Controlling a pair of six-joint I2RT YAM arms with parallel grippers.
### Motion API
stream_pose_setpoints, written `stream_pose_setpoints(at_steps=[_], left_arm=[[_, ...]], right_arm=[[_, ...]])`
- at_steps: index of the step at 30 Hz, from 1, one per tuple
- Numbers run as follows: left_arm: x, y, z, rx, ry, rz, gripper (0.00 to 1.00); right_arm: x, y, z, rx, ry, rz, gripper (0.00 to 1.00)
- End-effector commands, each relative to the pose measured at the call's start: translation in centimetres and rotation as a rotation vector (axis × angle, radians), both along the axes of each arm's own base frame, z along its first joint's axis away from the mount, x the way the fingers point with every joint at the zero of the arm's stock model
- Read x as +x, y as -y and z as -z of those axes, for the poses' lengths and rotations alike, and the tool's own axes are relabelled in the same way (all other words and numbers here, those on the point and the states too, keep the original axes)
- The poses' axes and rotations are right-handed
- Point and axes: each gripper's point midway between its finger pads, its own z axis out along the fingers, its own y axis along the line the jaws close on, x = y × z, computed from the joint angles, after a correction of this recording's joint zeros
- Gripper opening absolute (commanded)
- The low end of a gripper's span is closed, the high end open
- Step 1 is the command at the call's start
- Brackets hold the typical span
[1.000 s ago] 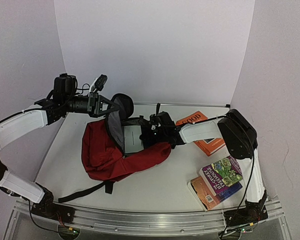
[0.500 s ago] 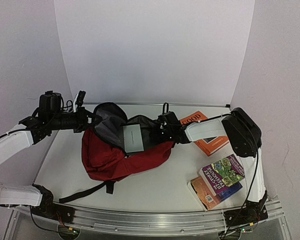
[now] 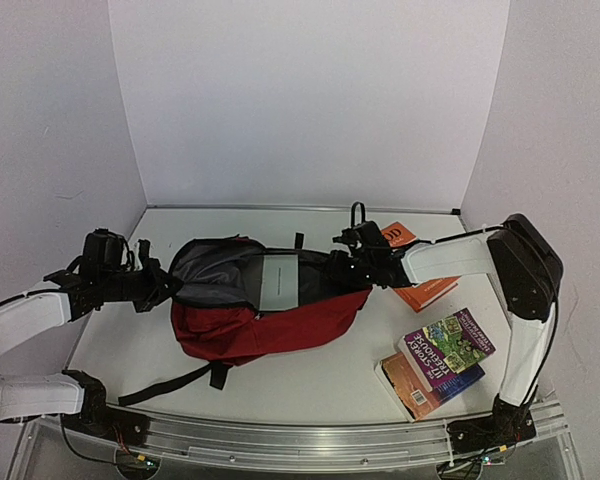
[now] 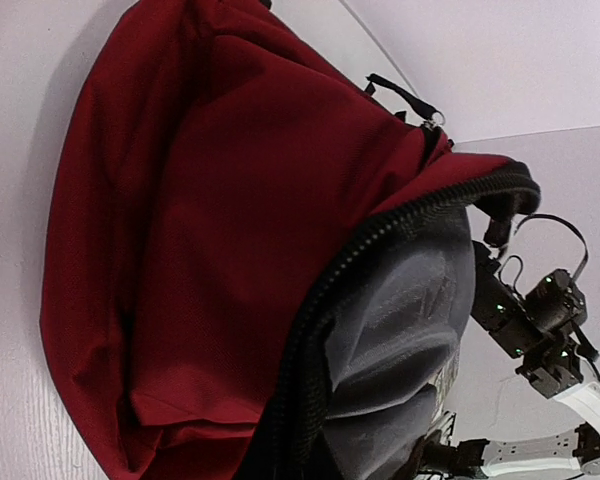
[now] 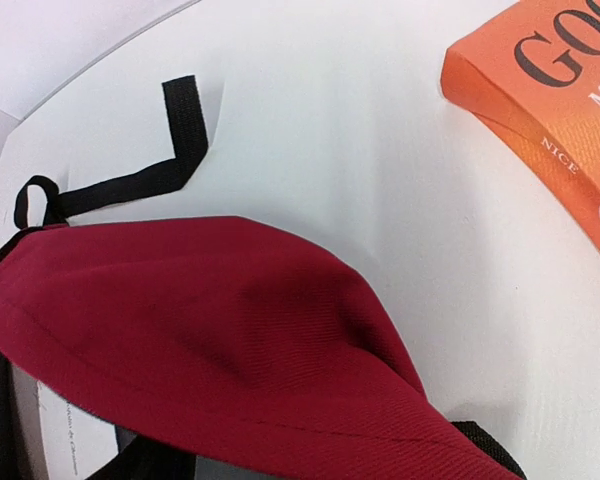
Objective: Pack the student bag
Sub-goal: Place the book in the student bag, then pick up the book from the center of the board.
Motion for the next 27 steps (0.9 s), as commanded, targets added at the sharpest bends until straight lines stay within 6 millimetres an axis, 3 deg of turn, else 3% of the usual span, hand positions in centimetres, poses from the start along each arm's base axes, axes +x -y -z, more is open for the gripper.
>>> stream_pose_setpoints(at_steps=[1, 7, 11, 14, 20, 24, 27], left_arm=[[2.7, -0.4, 0.5, 0.011, 0.035, -0.007, 0.0], [6.9, -1.1, 2.4, -0.037, 0.046, 0.015, 0.0], [9.3, -0.3, 2.8, -0.049, 0.063, 0.09, 0.0], [10.6, 0.2, 2.5, -0.053, 0.085, 0.129, 0.0], [12.2, -0.2, 1.0, -0.028, 0.116, 0.138, 0.02], [11.2, -0.5, -0.6, -0.016, 0.134, 0.138, 0.2], [9.8, -1.2, -1.8, 0.016, 0.147, 0.114, 0.38]], right_arm=[[-0.3, 0.5, -4.5, 0.032, 0.053, -0.066, 0.67], [-3.2, -0.5, -9.6, 0.104, 0.091, -0.234, 0.93], [-3.9, 2.5, -11.8, 0.074, 0.097, -0.211, 0.98], [-2.9, 6.7, -11.8, 0.057, 0.083, -0.141, 0.98], [-0.8, 15.5, -6.6, -0.002, -0.027, 0.022, 0.98], [-0.1, 21.0, -2.8, -0.032, -0.112, 0.14, 0.98], [0.2, 23.9, -1.5, -0.025, -0.137, 0.206, 0.98]])
